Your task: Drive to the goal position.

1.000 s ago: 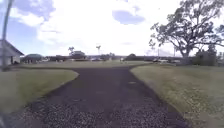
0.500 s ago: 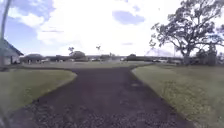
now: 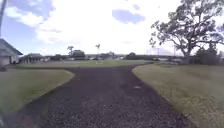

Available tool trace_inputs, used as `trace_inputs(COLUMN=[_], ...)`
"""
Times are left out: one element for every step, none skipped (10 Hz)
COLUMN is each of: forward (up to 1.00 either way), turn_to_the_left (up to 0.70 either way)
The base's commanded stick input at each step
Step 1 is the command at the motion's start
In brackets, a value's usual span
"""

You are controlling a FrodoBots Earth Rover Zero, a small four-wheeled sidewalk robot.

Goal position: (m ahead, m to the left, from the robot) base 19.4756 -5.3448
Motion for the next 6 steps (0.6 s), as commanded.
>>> trace_inputs(forward=[0.5, 0.5, 0.5, 0.5, 0.5, 0.5], turn_to_the_left=[0.0, 0.0, 0.0, 0.0, 0.0, 0.0])
